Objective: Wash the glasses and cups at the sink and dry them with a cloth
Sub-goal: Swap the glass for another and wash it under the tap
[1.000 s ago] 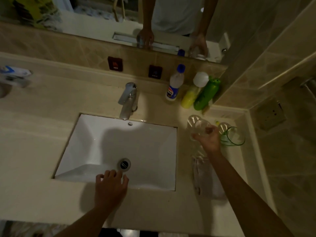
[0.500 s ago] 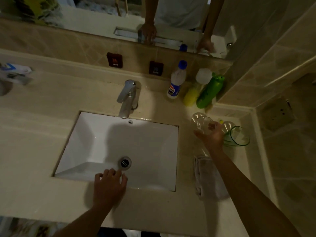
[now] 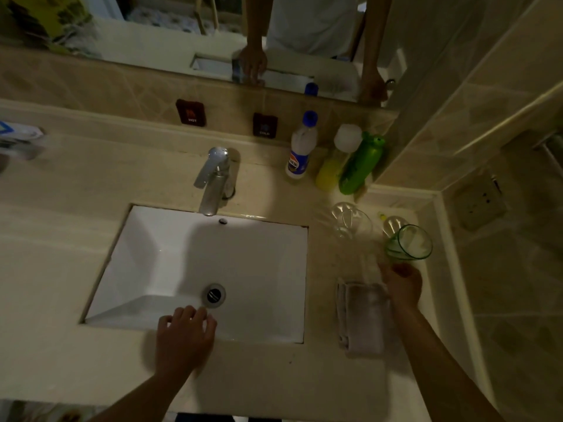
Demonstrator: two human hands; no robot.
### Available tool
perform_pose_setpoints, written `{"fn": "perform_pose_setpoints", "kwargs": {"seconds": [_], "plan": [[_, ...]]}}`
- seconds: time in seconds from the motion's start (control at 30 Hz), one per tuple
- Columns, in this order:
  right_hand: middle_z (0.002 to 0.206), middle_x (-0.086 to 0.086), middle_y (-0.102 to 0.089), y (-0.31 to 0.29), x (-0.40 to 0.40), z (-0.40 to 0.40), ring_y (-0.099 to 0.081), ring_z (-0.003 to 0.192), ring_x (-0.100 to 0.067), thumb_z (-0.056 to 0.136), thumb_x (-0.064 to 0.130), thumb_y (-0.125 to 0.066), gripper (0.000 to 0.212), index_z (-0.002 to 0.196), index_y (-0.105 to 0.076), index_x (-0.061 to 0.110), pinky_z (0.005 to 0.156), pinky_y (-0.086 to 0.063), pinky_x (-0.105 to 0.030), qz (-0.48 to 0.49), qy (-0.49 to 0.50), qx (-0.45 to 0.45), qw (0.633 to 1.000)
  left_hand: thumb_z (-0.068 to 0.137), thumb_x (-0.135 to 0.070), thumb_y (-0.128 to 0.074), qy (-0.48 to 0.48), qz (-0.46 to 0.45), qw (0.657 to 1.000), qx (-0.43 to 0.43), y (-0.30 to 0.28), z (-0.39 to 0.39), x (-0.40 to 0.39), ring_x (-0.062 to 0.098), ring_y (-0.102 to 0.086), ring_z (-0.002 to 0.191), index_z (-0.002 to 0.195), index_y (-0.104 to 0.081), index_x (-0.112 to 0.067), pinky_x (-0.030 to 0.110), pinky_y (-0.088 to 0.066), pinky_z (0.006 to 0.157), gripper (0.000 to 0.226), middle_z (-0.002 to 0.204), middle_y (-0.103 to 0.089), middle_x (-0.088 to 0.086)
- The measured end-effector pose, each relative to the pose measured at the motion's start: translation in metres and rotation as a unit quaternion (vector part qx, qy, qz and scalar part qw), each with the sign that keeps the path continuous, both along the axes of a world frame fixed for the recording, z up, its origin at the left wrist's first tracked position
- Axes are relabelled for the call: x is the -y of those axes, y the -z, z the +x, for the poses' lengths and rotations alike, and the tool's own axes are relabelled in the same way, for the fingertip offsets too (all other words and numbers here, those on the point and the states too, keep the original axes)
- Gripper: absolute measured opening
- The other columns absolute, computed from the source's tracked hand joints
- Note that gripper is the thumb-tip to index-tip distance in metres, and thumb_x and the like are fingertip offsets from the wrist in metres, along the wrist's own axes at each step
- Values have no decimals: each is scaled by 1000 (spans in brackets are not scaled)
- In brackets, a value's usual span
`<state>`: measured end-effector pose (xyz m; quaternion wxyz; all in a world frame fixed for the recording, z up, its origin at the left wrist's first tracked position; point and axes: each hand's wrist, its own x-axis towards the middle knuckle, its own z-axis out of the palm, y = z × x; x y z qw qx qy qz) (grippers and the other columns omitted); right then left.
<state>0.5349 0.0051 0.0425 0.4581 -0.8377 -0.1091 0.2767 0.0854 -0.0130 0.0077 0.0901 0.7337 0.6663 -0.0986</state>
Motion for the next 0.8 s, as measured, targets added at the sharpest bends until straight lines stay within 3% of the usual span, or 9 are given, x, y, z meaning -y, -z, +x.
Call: {"fn": "perform_pose_setpoints", "kwargs": {"seconds": [0.1, 0.17, 0.23, 0.37, 0.47, 0.57, 0.63, 0.7, 0.8], "plan": [[87, -5, -76, 1, -6, 22, -71, 85, -20, 40, 52, -92, 67, 94, -74, 16, 81, -58, -43, 34, 36, -35, 998, 82, -42, -32, 15, -14, 1000, -17, 5, -2, 0, 24, -61, 80, 84, -69, -24, 40, -36, 74, 42, 81, -66, 1], [111, -8, -73, -1, -12, 34, -68, 107, -25, 46, 42, -91, 71, 111, -71, 22, 93, -54, -49, 63, -28, -56, 996, 83, -41, -29, 34, -20, 999, -30, 10, -5, 1, 25, -61, 83, 88, -70, -23, 41, -35, 75, 45, 86, -67, 2], [132, -9, -62, 7, -20, 46, -59, 122, -26, 48, 41, -90, 90, 130, -59, 23, 102, -49, -48, 54, -36, 7, 998, 83, -43, -30, 26, -19, 999, -27, 11, -4, 0, 24, -62, 84, 88, -70, -24, 41, -36, 75, 44, 86, -67, 1], [114, 4, -71, 37, -32, 72, -69, 103, -16, 33, 60, -94, 94, 118, -61, 35, 83, -60, -49, 82, 12, 23, 996, 83, -46, -34, -10, -4, 1000, 2, 8, 0, -1, 19, -63, 80, 84, -68, -27, 38, -41, 75, 39, 80, -65, -4], [116, -3, -70, 25, -40, 69, -68, 104, -22, 30, 56, -92, 102, 121, -63, 23, 86, -59, -48, 52, 7, 49, 997, 84, -45, -34, -10, 0, 1000, 10, 8, -1, -1, 19, -63, 79, 84, -67, -27, 38, -42, 75, 38, 79, -66, -4], [110, -8, -71, 25, -38, 79, -68, 99, -31, 25, 59, -92, 100, 112, -66, 17, 81, -58, -52, 73, -26, 61, 995, 84, -46, -34, -9, 4, 1000, 14, 10, -2, -1, 17, -62, 79, 84, -67, -28, 37, -40, 74, 37, 78, -64, -6], [104, -3, -69, 11, -36, 74, -68, 95, -25, 38, 41, -97, 76, 103, -66, 18, 81, -57, -52, 101, -23, 52, 993, 84, -46, -33, -6, 13, 1000, 20, 11, -2, 0, 16, -61, 78, 84, -66, -28, 36, -39, 73, 38, 77, -63, -7], [100, 4, -63, -20, -33, 53, -63, 88, -9, 54, 8, -92, 55, 96, -61, 23, 83, -53, -41, 136, -8, 44, 990, 84, -47, -33, -4, 12, 1000, 25, 10, -3, 0, 14, -59, 77, 86, -66, -28, 34, -38, 72, 39, 77, -62, -7], [95, 11, -59, -48, -19, 25, -60, 87, -3, 61, -4, -87, 54, 92, -58, 29, 86, -54, -37, 158, 1, 27, 987, 86, -47, -31, 2, 10, 1000, 23, 9, -4, 0, 14, -59, 78, 87, -66, -28, 33, -34, 71, 41, 79, -63, -7]]}}
